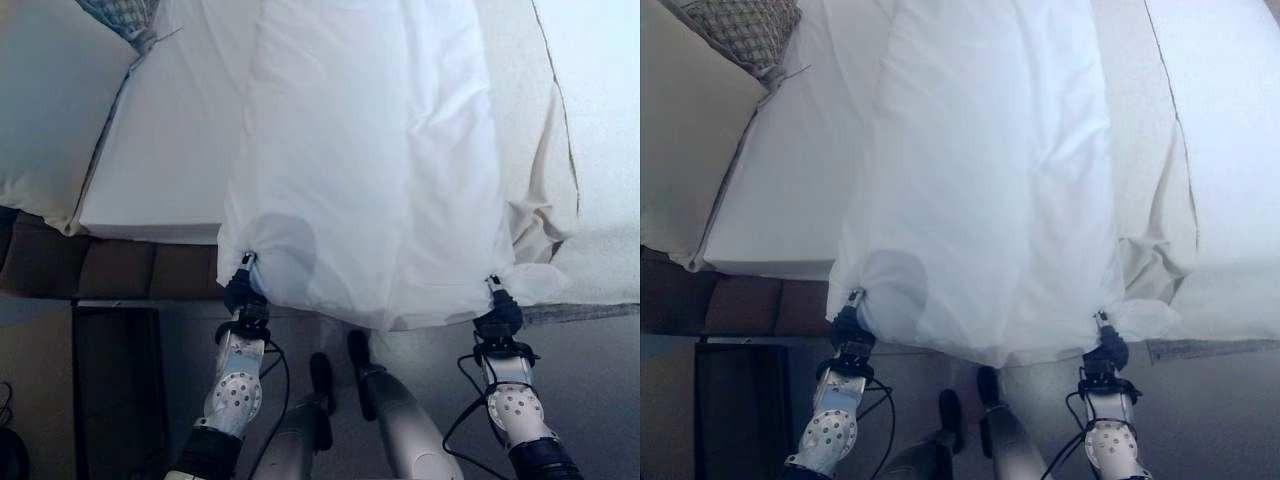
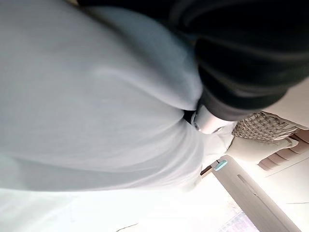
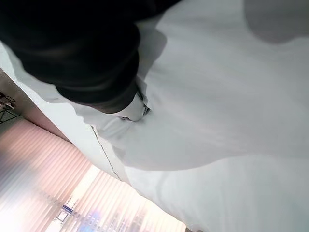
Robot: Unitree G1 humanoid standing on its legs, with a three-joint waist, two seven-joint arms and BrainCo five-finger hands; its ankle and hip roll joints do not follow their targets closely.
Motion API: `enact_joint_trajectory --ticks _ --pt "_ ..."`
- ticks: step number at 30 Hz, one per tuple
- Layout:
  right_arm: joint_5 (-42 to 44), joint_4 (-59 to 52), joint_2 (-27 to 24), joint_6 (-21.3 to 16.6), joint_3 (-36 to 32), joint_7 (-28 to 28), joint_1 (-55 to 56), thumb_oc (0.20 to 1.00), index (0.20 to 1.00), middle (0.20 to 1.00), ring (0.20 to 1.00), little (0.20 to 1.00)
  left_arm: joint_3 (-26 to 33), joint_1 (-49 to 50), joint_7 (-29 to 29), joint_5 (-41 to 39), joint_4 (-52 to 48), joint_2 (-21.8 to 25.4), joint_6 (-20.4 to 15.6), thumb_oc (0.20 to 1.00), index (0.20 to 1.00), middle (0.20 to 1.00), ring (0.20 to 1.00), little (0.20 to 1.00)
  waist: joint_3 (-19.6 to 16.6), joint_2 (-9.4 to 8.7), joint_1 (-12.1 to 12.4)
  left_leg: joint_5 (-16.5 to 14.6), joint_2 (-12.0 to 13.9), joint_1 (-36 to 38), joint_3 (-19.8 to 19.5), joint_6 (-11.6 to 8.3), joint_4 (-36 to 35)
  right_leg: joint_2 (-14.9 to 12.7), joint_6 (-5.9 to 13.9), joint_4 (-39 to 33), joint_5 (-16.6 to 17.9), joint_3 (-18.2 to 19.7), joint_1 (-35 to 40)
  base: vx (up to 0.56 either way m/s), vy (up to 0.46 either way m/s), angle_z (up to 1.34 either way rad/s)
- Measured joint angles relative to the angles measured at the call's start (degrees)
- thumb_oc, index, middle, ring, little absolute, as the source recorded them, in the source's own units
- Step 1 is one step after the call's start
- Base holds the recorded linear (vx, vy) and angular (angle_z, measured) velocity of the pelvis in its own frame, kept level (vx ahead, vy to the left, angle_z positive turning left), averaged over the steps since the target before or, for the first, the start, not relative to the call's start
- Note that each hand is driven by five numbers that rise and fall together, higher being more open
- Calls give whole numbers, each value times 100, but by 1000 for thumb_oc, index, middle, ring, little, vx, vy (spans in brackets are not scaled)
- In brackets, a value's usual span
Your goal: Make the bed
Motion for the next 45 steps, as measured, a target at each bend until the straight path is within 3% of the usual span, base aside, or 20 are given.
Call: enact_joint_trajectory --ticks 1,2,3,6,7,9,10,12,13,14,15,17,20,23,24,25,26,30,37,45 --pt "0 4 -24 -8 -17 -2 -5 200 200 200 200 200 4 0 3 0 0 -1 0 200 200 200 200 200 0 -4 -2 -12 -14 -5 9 -18 -41 -12 -49 27 -5 32 -60 4 -3 -7" --pt "2 23 -8 -23 -44 -7 -25 200 200 200 200 200 12 -7 5 0 -8 13 -11 200 200 200 200 200 4 -44 -20 -48 40 -144 -138 -54 46 -41 -234 -49 39 121 -69 11 18 -16" --pt "2 22 65 -47 -125 -17 -22 200 200 200 200 200 32 -47 7 0 -22 43 -29 200 200 200 200 200 -26 -147 102 -60 198 -270 -289 -77 60 -25 -278 -155 128 216 -149 19 54 -24" --pt "3 73 107 -116 -222 -42 -80 200 200 200 200 200 24 -85 21 2 -25 40 -42 200 200 200 200 200 -24 -226 142 -25 748 -390 -674 -213 -109 -80 -179 -103 202 261 -261 58 166 -11" --pt "3 129 130 -146 -241 -56 -109 200 200 200 200 200 32 -110 28 3 -23 52 -43 200 200 200 200 200 -21 -238 149 65 1096 -386 -861 -363 -352 -81 -135 -84 183 232 -260 60 176 0" --pt "3 215 130 -181 -309 -124 -181 200 200 200 200 200 21 -106 78 5 -20 36 -47 200 200 200 200 200 -21 -237 143 120 1474 -354 -718 -427 -658 -109 -103 -23 159 205 -260 78 388 -9" --pt "2 277 124 -209 -295 -186 -274 200 200 200 200 200 12 -95 106 4 16 40 -69 200 200 200 200 200 -17 -228 148 119 1521 -246 -592 -432 -789 -124 -11 -23 153 209 -212 60 468 -35" --pt "-4 299 114 -260 -303 -275 -419 200 200 200 200 200 -13 -97 161 5 60 62 -106 200 200 200 200 200 -26 -176 142 129 1366 -93 -582 -415 -794 -137 135 -3 130 170 -169 7 278 -47" --pt "-5 303 75 -269 -300 -304 -458 200 200 200 200 200 -25 -137 175 4 74 78 -108 200 200 200 200 200 -22 -157 155 274 1275 -58 -625 -396 -771 -144 193 20 120 154 -170 37 487 -37" --pt "-5 288 66 -282 -300 -336 -488 200 200 200 200 200 -52 -154 188 5 75 122 -108 200 200 200 200 200 -22 -158 153 480 1286 -119 -514 -581 -667 -188 287 17 91 122 -173 87 688 -8" --pt "-9 259 50 -316 -330 -370 -478 200 200 200 200 200 -190 -249 218 2 113 197 -102 200 200 200 200 200 -27 -177 101 523 1018 -180 -334 -633 -449 -450 473 -14 120 214 -187 82 688 13" --pt "-64 204 -34 -319 -488 -405 -510 200 200 200 200 200 -427 -324 225 6 97 299 -32 200 200 200 200 200 -46 -112 90 398 675 -120 197 -192 -403 -766 768 -160 228 516 -156 68 402 5" --pt "-148 251 19 -263 -457 -430 -552 200 200 200 200 200 -437 -524 225 7 96 309 9 200 200 200 200 200 -39 -93 118 240 274 -136 313 130 -181 -1149 1063 -306 295 765 -54 80 353 -8" --pt "-223 386 70 -203 -351 -406 -635 200 200 200 200 200 -412 -491 219 9 98 429 38 200 200 200 200 200 -40 -92 174 154 188 -152 455 272 -79 -1097 1168 -196 331 674 -93 -15 96 -21" --pt "-225 448 64 -172 -301 -379 -670 200 200 200 200 200 -357 -482 222 9 102 417 38 200 200 200 200 200 -31 -86 157 148 201 -147 331 282 -82 -937 1203 177 100 731 -232 30 11 -3" --pt "-225 457 87 -144 -294 -383 -640 200 200 200 200 200 -257 -461 229 12 100 446 46 200 200 200 200 200 -43 -66 117 162 193 -150 183 248 -106 -732 1032 180 -70 787 -134 22 28 14" --pt "-226 447 65 -148 -332 -382 -610 200 200 200 200 200 -232 -467 233 13 109 410 62 200 200 200 200 200 -34 -34 77 176 178 -127 130 233 -131 -693 880 48 -42 816 -46 15 -26 31" --pt "-247 370 -74 -144 -230 -538 -830 200 200 200 200 200 -53 -485 304 14 46 417 67 200 200 200 200 200 -47 -40 17 173 311 -141 219 189 -143 -604 788 -62 33 720 -27 -15 -94 -5" --pt "-955 -1620 -825 -210 -123 -1022 -1080 200 200 200 200 200 334 -770 424 12 -681 555 55 200 200 200 200 200 -52 -53 2 219 558 -319 141 -14 -126 -403 665 -143 121 536 -120 -10 -62 2" --pt "-1112 -2108 -558 -250 -346 -941 -104 200 200 200 200 200 548 -115 183 13 -1079 619 76 200 200 200 200 200 -32 -59 -12 249 598 -396 147 -54 -214 -369 598 -228 157 502 -197 -12 9 1"
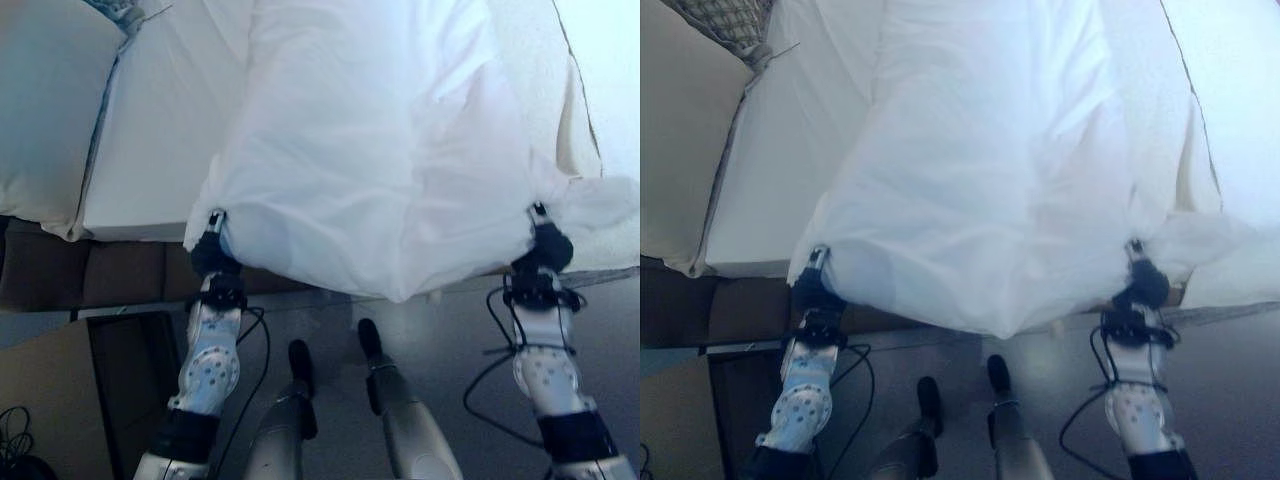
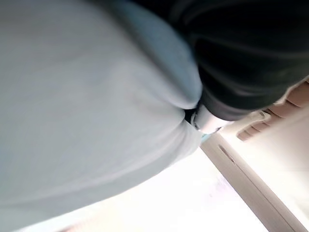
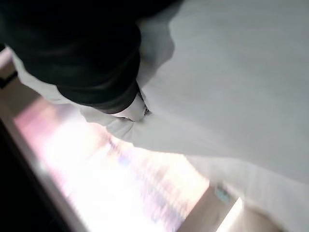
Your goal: Make the bed
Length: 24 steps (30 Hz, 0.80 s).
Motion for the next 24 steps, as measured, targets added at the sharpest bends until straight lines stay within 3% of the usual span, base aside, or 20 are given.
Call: enact_joint_trajectory --ticks 2,6,8,11,13,20,24 --pt "-82 776 382 -4 -306 446 336 200 200 200 200 200 32 403 -351 216 446 -91 -1 200 200 200 200 200 -50 -28 -8 -1 0 113 -1 -5 -105 -7 -29 -59 -29 -40 90 0 0 0" --pt "184 2495 680 239 -318 684 426 200 200 200 200 200 22 495 -451 248 1478 -414 64 200 200 200 200 200 -49 -60 0 22 -6 153 18 8 -196 -28 -42 -179 -16 -66 150 -28 -15 1" --pt "141 4048 762 326 -336 825 -109 200 200 200 200 200 107 129 -501 442 2744 -596 90 200 200 200 200 200 -49 -62 21 20 9 414 -7 6 -270 -30 -32 -260 -27 -147 437 -18 -10 13" --pt "23 4404 810 380 -310 962 -204 200 200 200 200 200 131 -37 -548 543 3026 -760 64 200 200 200 200 200 -55 -60 168 21 6 417 2 7 -332 -34 -34 -357 -31 -158 456 0 -3 3" --pt "-13 5160 860 396 -428 1011 -489 200 200 200 200 200 206 -282 -602 695 3725 -830 57 200 200 200 200 200 -63 -60 184 28 8 556 -12 10 -389 -39 -37 -395 -27 -184 601 6 -6 2" --pt "-360 6486 740 468 -630 1185 -826 200 200 200 200 200 388 -771 -719 2023 5256 -800 21 200 200 200 200 200 -193 -49 240 28 20 754 -120 8 -483 -48 -33 -599 -32 -297 899 18 -2 7" --pt "-461 6626 749 513 -660 1189 -836 200 200 200 200 200 524 -818 -723 2249 5497 -829 6 200 200 200 200 200 -253 -45 277 25 20 778 -117 4 -489 -48 -33 -605 -39 -293 905 23 6 -3"
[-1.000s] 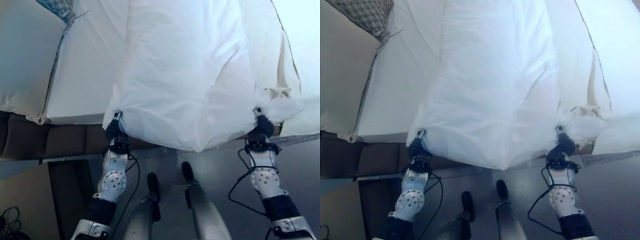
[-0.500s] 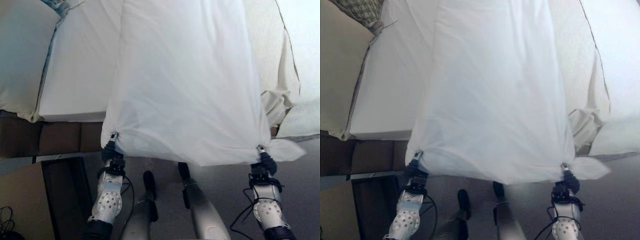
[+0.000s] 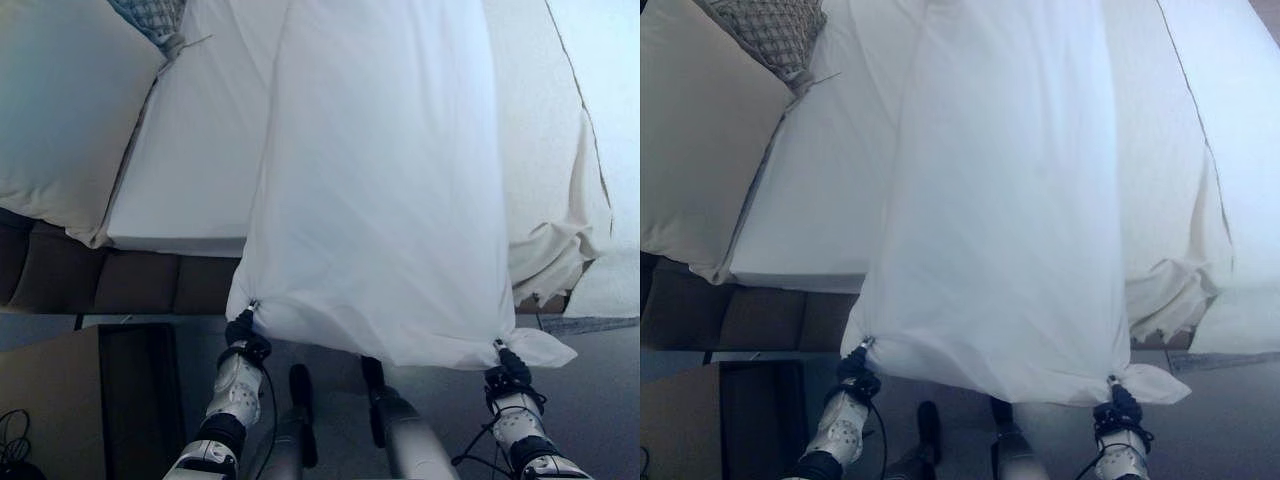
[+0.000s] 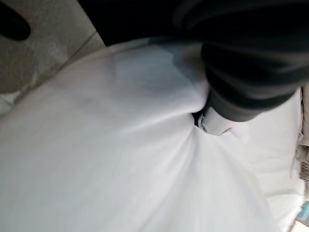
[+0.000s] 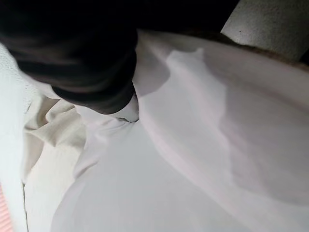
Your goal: Make the bed
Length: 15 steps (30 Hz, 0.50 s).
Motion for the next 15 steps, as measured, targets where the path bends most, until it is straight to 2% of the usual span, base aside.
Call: enact_joint_trajectory --ticks 2,3,4,5,6,7,15 --pt "-16 34 1 2 -5 0 -4 200 200 200 200 200 40 -1 0 -2 21 -34 -3 200 200 200 200 200 -2 4 7 0 2 36 0 0 4 1 0 -1 -1 -1 35 0 0 0" --pt "-56 71 -1 3 -17 -4 -7 849 849 849 849 849 99 -1 1 -5 39 -102 -11 200 200 200 200 200 -13 15 8 0 3 60 -1 0 4 1 -2 -4 -3 -3 69 0 0 0" --pt "-89 77 -1 4 -16 -10 -7 1000 1000 1000 1000 1000 99 -1 1 -5 41 -121 -12 200 200 200 200 200 -25 22 10 0 2 59 -2 0 3 1 -3 -4 -3 -3 68 8 -7 3" --pt "-145 146 -1 28 -14 -11 -6 1000 1000 1000 1000 1000 96 -1 1 -4 44 -146 -9 548 548 548 548 548 -40 38 8 -2 0 58 -2 -3 -4 0 -12 -5 -9 -4 66 0 0 0" --pt "-171 252 10 34 13 -11 -6 1000 1000 1000 1000 1000 52 -1 0 67 133 -134 -2 730 730 730 730 730 -48 52 8 -3 1 55 -2 -4 -5 1 -14 -5 -11 -4 63 0 0 0" --pt "-172 310 17 37 11 -11 -2 1000 1000 1000 1000 1000 57 3 0 134 246 -129 4 1000 1000 1000 1000 1000 -52 58 9 -4 0 55 -1 -5 -3 0 -14 -5 -11 -5 62 0 0 0" --pt "-616 936 119 388 281 -121 428 1000 1000 1000 1000 1000 -528 898 -287 1101 810 245 237 1000 1000 1000 1000 1000 -97 137 36 -4 -2 22 -11 -6 -17 -12 -20 4 -9 -78 36 9 -5 2"
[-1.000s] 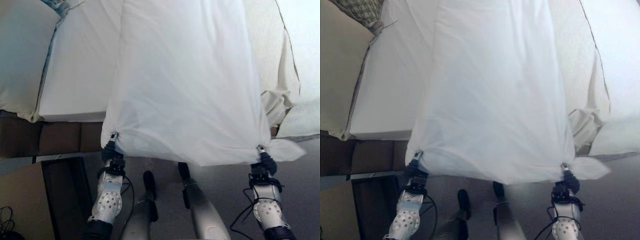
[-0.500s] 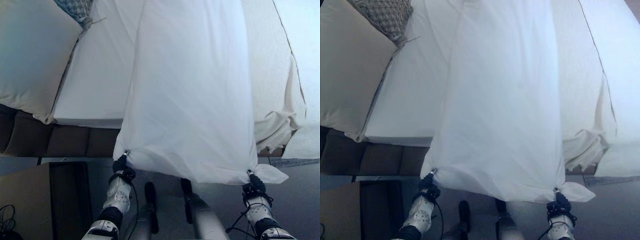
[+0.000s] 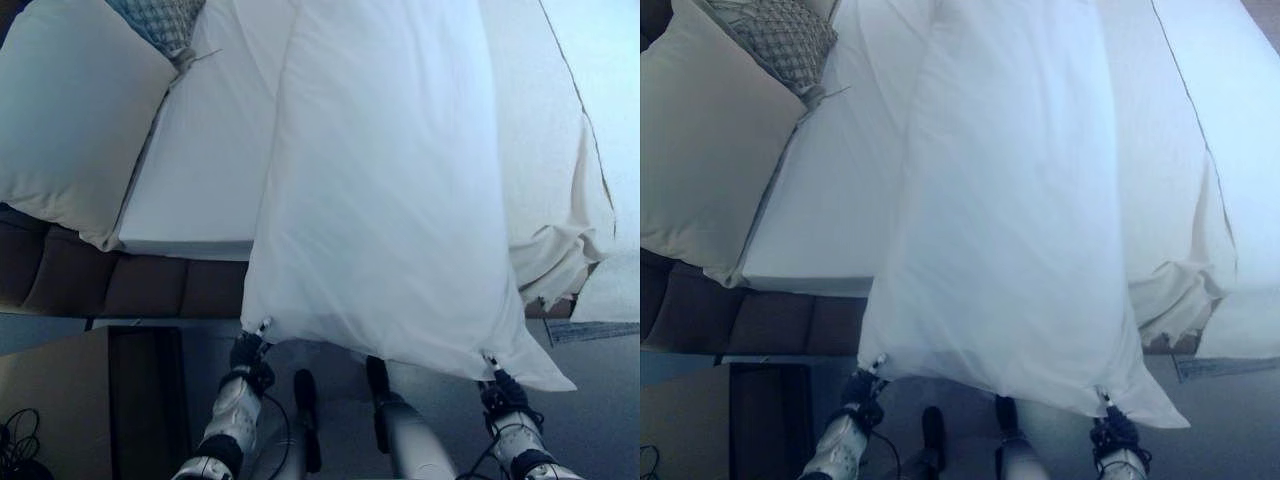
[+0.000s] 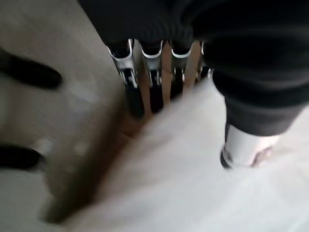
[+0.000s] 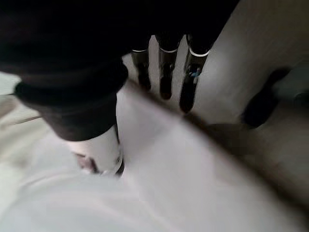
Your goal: Make the bed
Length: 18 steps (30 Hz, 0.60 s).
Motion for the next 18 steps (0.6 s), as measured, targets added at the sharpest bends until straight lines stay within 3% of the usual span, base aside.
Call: enact_joint_trajectory --ticks 5,13,18 --pt "-175 68 129 109 183 3 373 1000 1000 1000 1000 1000 -278 658 -344 200 111 261 161 1000 1000 1000 1000 1000 -1 1 11 76 -35 -92 -19 22 -56 -44 1 1 13 -20 -98 11 -7 4" --pt "-365 -5 127 108 196 4 383 1000 1000 1000 1000 1000 -409 684 -604 412 18 297 212 1000 1000 1000 1000 1000 -5 3 11 193 -73 -107 -37 54 -208 -92 27 8 36 -71 -149 5 -8 5" --pt "-955 -882 68 81 667 -113 466 1000 1000 1000 1000 1000 -1017 757 -914 402 -1042 564 240 1000 1000 1000 1000 1000 -47 6 4 244 -76 -201 -40 53 -198 -90 8 18 87 -73 -248 0 0 0"
